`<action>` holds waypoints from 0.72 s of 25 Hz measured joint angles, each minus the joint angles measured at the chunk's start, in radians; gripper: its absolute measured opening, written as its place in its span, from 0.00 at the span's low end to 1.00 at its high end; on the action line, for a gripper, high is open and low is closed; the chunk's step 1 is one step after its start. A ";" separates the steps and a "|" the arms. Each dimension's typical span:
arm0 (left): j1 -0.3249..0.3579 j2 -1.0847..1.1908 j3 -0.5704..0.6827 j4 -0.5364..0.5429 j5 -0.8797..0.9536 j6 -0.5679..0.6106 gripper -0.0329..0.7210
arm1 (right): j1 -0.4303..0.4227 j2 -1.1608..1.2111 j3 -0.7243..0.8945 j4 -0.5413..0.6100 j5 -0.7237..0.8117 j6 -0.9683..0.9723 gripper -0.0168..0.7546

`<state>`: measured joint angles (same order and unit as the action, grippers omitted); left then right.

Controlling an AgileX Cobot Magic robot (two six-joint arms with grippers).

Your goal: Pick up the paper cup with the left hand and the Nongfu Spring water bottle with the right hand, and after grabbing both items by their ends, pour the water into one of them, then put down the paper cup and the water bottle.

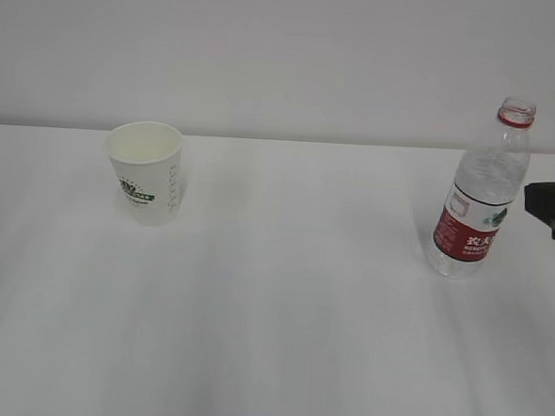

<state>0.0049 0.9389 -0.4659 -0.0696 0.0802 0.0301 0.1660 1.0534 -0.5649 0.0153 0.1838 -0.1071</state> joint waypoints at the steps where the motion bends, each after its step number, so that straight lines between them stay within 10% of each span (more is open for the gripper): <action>1: 0.000 0.002 0.000 0.000 -0.003 0.000 0.74 | 0.000 0.018 0.000 0.002 -0.012 0.004 0.72; 18: 0.000 0.078 0.170 -0.030 -0.401 -0.003 0.74 | 0.002 0.103 0.265 0.004 -0.569 0.118 0.71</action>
<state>0.0049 1.0168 -0.2960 -0.0991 -0.3210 0.0276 0.1679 1.1559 -0.2998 0.0191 -0.3849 0.0106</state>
